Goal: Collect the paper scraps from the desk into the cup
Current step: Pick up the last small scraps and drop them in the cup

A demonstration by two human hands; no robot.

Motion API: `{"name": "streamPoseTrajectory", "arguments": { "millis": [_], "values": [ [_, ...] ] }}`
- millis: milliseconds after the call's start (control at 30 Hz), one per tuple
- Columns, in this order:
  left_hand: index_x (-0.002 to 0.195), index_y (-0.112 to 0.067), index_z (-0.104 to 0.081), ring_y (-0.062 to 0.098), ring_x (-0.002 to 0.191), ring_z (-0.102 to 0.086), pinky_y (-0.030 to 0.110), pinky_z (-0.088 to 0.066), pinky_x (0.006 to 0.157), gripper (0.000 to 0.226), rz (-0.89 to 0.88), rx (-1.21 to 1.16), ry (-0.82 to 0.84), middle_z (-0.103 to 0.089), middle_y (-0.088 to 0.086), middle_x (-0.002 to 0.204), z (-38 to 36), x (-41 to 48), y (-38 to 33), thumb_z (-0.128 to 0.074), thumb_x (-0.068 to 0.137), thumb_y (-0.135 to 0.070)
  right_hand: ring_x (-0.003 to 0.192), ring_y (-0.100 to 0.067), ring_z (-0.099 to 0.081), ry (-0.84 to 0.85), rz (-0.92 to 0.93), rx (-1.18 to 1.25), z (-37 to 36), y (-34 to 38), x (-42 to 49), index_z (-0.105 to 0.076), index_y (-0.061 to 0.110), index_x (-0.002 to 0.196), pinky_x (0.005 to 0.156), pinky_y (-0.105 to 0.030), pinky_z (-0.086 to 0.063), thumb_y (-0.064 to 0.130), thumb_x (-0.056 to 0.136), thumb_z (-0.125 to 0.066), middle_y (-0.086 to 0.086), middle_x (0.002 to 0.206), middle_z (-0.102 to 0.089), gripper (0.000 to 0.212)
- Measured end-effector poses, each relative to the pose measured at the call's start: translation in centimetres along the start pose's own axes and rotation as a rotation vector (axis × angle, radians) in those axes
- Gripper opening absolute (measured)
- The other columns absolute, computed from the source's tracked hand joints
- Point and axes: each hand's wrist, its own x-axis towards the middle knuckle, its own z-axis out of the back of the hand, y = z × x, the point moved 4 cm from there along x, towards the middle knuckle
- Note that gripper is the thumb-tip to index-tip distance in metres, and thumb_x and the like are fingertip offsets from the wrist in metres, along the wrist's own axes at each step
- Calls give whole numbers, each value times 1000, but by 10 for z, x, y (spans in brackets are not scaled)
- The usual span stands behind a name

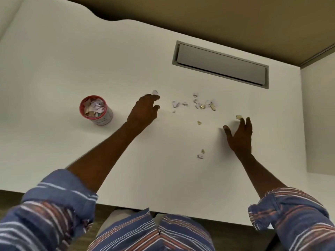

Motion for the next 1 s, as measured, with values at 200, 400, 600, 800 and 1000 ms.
{"name": "streamPoseTrajectory", "arguments": {
  "millis": [200,400,600,800,1000],
  "values": [
    [154,-11,-22,34,151,-6,45,-21,122,91,127,185,72,-12,14,162,-42,37,7,-68,85,-50,154,-36,0,63,-123,172,-1,-10,47,-8,7,157,126,-51,-12,56,93,-54,-17,166,1,93],
    [157,-17,-4,36,151,11,49,-15,122,114,146,189,125,9,15,164,-66,53,16,-69,76,-63,154,-37,3,136,-69,196,-30,46,73,-5,8,157,126,-49,-7,58,97,-44,-19,165,2,88],
    [157,-25,-11,32,153,3,44,-19,123,85,-61,272,175,3,14,165,-93,59,9,-60,91,-48,154,-37,-4,173,283,111,-59,135,67,-12,14,158,126,-46,-11,44,101,-46,-19,165,-1,73],
    [155,-20,-20,28,152,-10,41,-28,119,60,-264,336,200,-13,12,164,-111,51,-5,-47,102,-17,153,-33,-14,200,621,-29,-80,162,31,-25,11,155,125,-45,-21,13,105,-38,-17,164,-17,52],
    [134,-12,-55,25,147,-29,42,-45,102,38,-326,331,127,-40,7,154,-102,30,-1,-45,98,-4,153,-34,-14,185,688,-252,-78,130,6,-18,18,157,123,-50,-23,13,100,-38,-11,166,-13,61]
  ]
}}
